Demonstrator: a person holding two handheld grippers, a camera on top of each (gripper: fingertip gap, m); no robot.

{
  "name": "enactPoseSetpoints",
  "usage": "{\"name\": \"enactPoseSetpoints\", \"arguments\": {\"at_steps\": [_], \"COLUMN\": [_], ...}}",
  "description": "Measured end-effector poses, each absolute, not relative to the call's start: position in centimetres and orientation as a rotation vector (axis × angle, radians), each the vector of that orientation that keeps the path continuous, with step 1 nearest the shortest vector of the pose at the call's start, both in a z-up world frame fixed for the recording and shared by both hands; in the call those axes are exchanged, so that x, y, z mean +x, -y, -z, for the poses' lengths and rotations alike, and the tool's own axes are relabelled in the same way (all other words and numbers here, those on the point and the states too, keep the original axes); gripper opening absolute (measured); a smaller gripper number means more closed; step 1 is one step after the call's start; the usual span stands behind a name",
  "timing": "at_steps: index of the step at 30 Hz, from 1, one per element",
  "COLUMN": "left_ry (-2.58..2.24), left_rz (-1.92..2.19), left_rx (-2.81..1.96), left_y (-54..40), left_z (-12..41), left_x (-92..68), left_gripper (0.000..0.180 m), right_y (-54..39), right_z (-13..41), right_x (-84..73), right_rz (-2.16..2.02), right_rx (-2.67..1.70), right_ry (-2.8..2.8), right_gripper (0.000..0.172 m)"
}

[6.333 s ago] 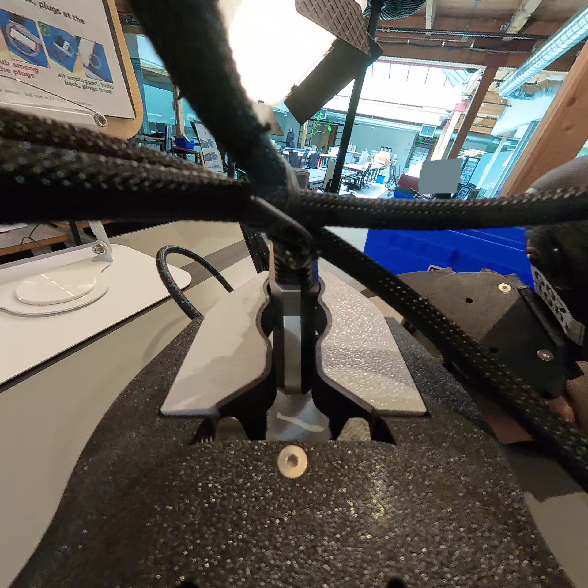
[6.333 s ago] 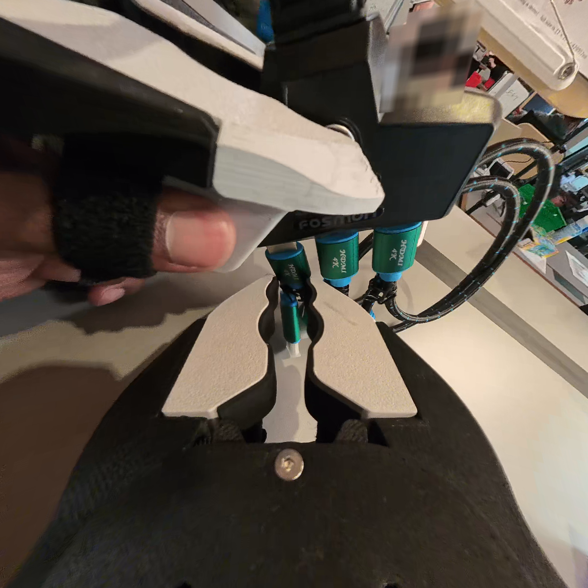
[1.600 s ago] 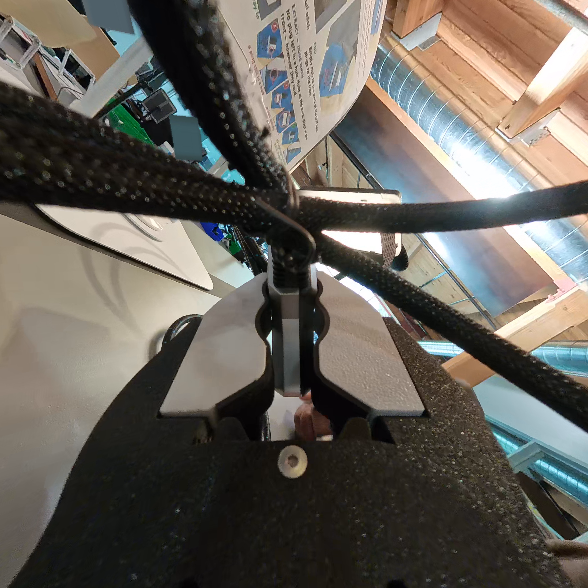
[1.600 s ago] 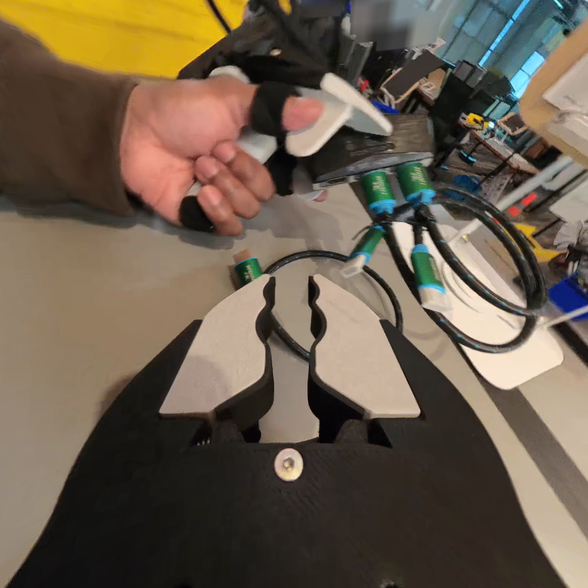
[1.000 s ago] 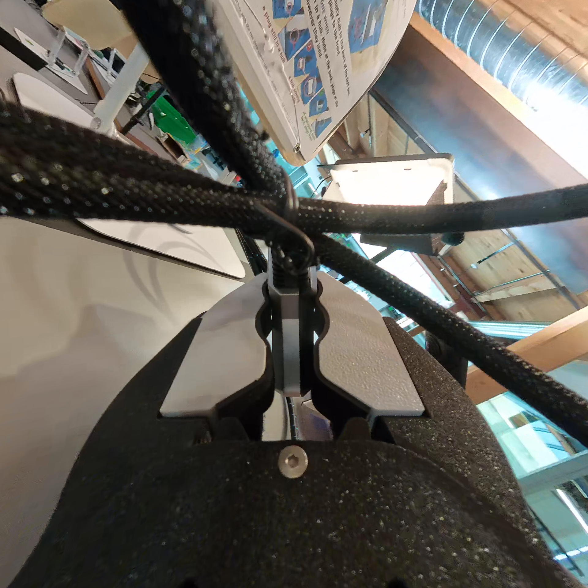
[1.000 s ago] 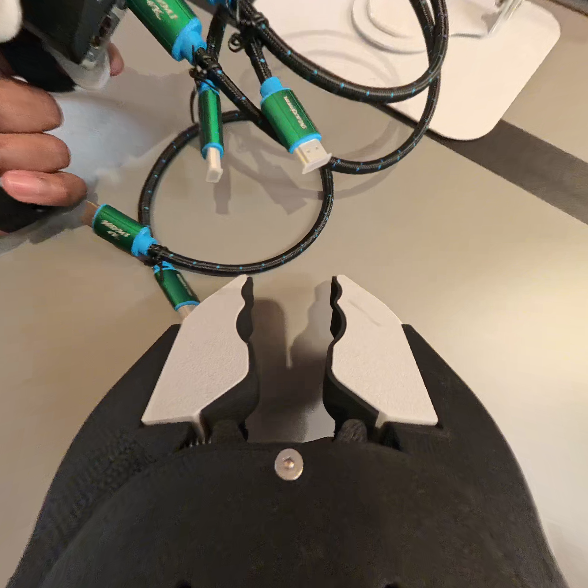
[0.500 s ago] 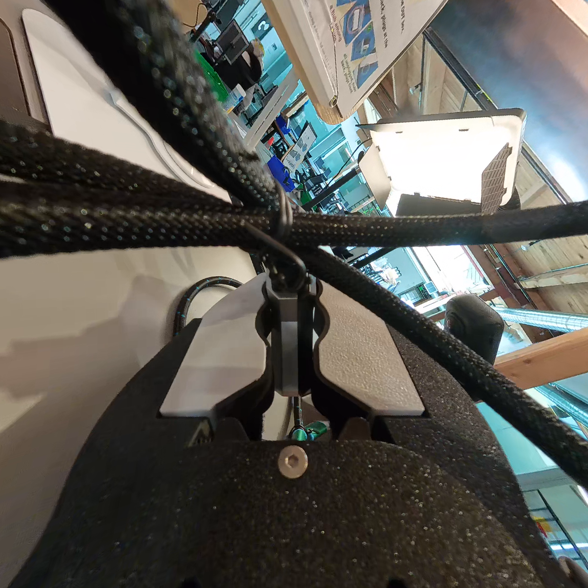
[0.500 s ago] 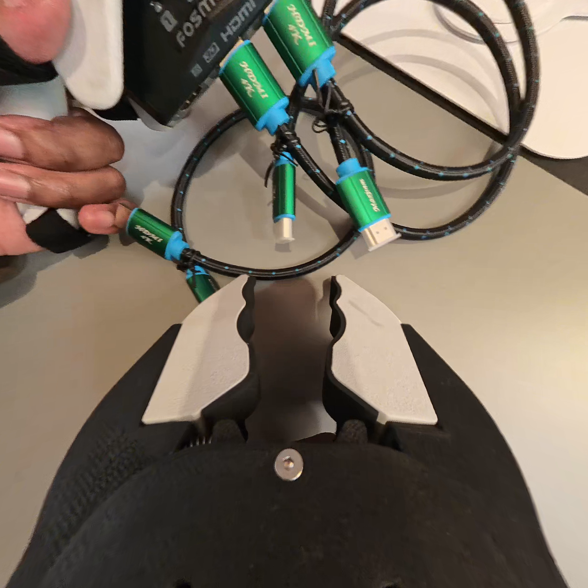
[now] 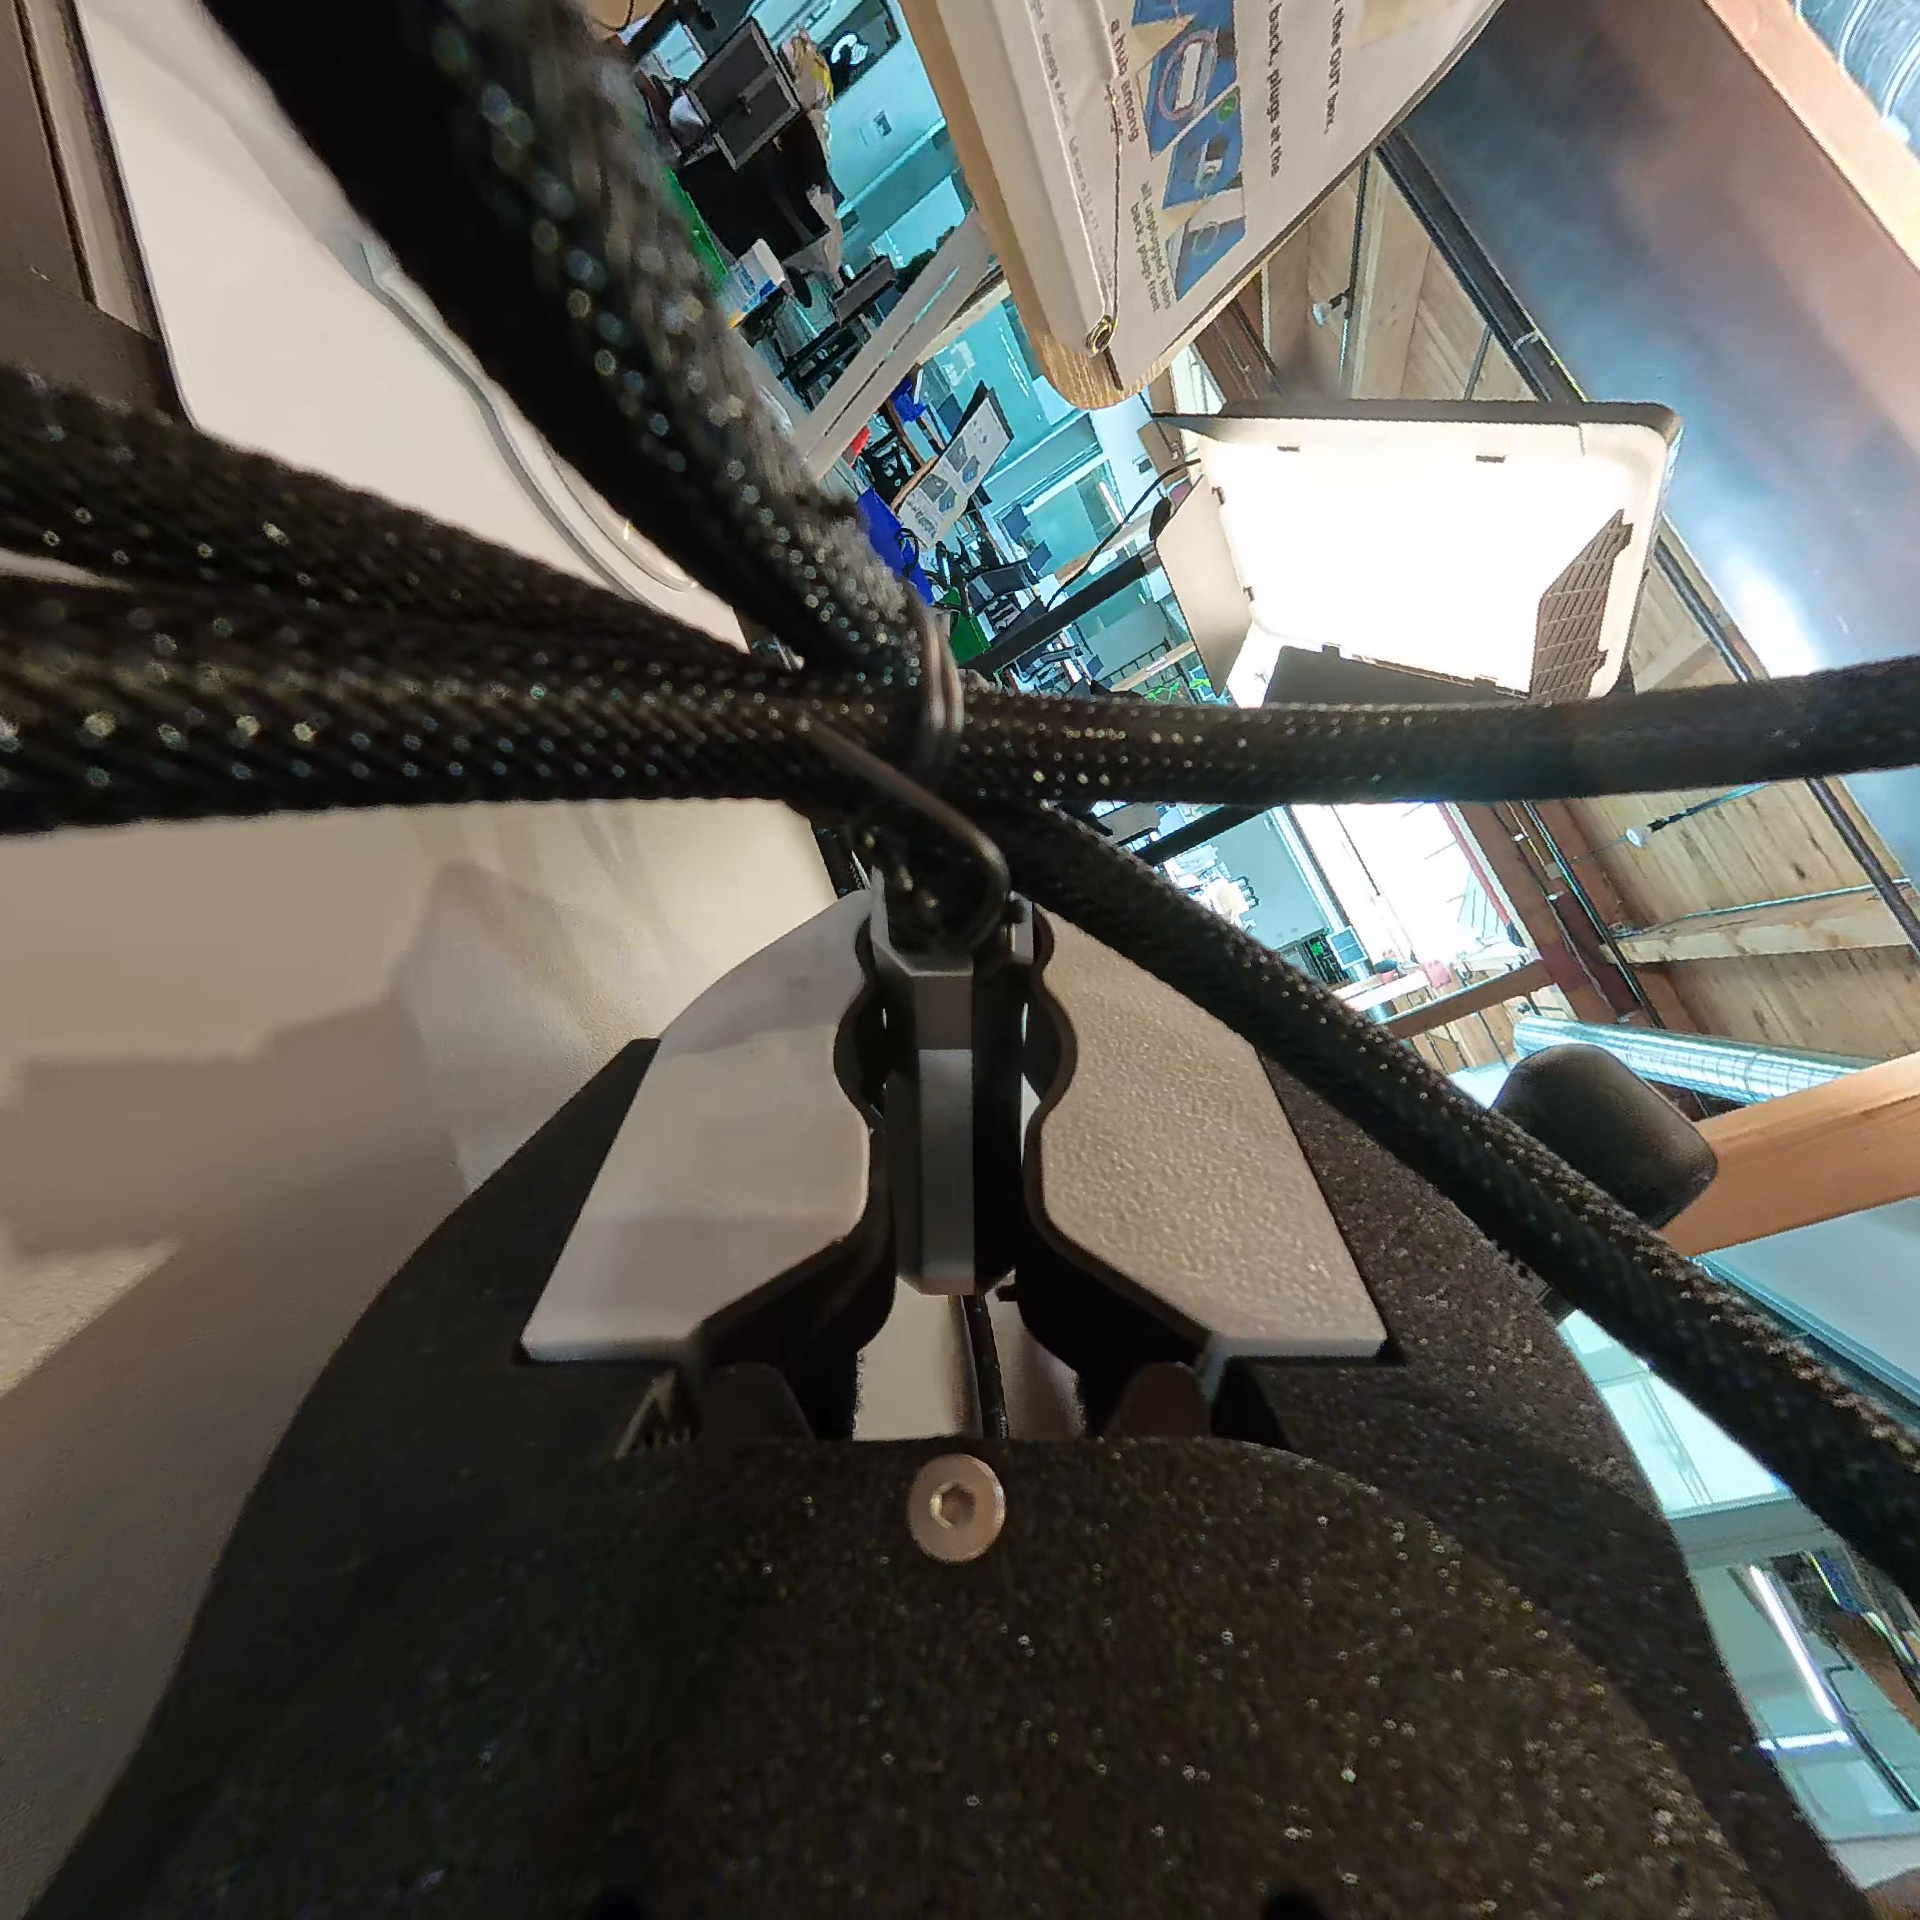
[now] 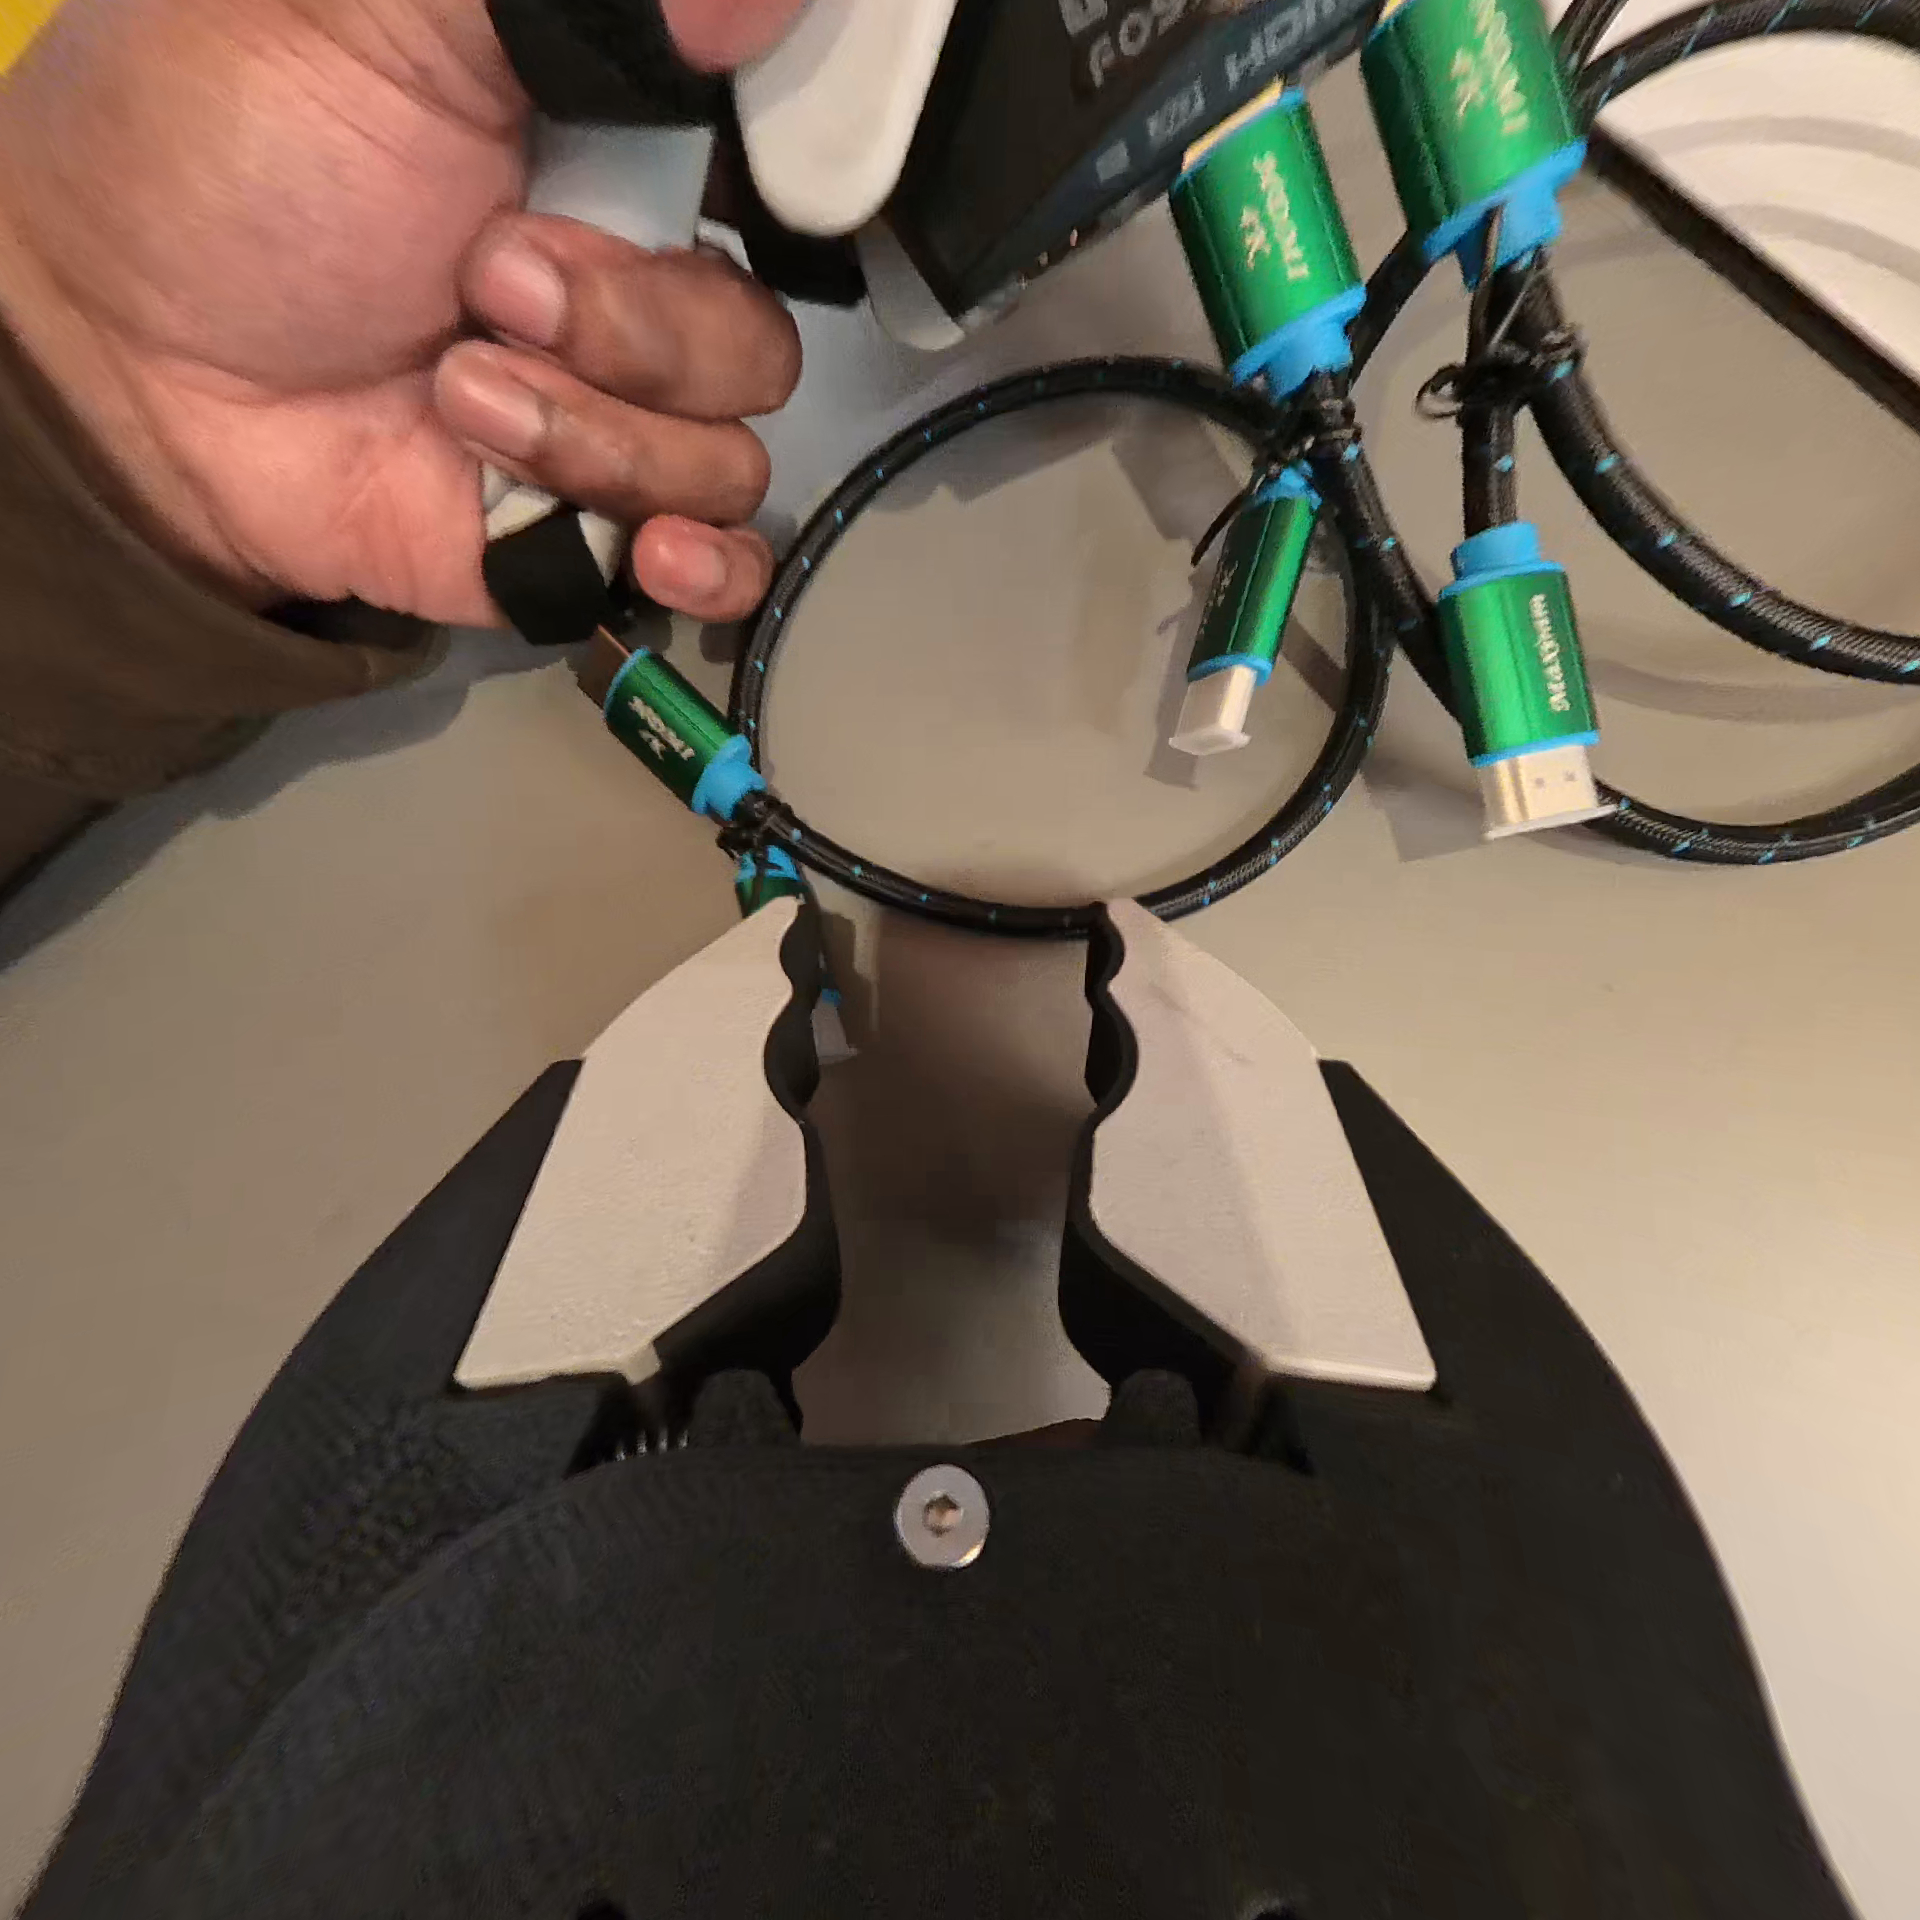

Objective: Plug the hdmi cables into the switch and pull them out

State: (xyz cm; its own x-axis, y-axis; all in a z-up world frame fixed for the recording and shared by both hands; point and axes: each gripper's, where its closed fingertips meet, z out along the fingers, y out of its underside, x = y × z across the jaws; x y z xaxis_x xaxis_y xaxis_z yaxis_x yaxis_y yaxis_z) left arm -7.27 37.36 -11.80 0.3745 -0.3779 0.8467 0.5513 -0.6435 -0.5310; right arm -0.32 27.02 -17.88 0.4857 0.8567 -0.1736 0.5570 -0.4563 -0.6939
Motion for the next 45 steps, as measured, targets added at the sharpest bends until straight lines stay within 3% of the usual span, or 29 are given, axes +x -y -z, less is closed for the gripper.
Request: {"name": "enactPoseSetpoints", "arguments": {"at_steps": [6,10,15,20,45], "left_ry": [0.148,0.146,0.143,0.117,-0.176], "left_rz": [1.412,1.419,1.430,1.476,1.505], "left_rx": [-1.799,-1.799,-1.801,-1.806,-1.711], "left_y": [-37.4,-37.4,-37.4,-37.1,-35.1], "left_z": [11.8,11.8,11.8,11.7,9.8], "left_x": [-7.1,-7.1,-7.0,-6.6,-5.7], "left_gripper": [0.021,0.021,0.021,0.022,0.022], "right_y": [-25.5,-24.3,-25.1,-25.4,-31.5], "right_z": [15.9,16.4,17.2,18.5,14.5], "right_x": [-1.8,-3.5,-5.3,-6.8,-3.6], "right_rz": [-0.858,-0.641,-0.354,-0.209,-0.124], "right_rx": [-2.033,-1.860,-1.699,-1.679,-1.777], "right_ry": [1.221,1.439,1.526,1.591,0.939], "right_gripper": [0.049,0.058,0.054,0.024,0.021]}}
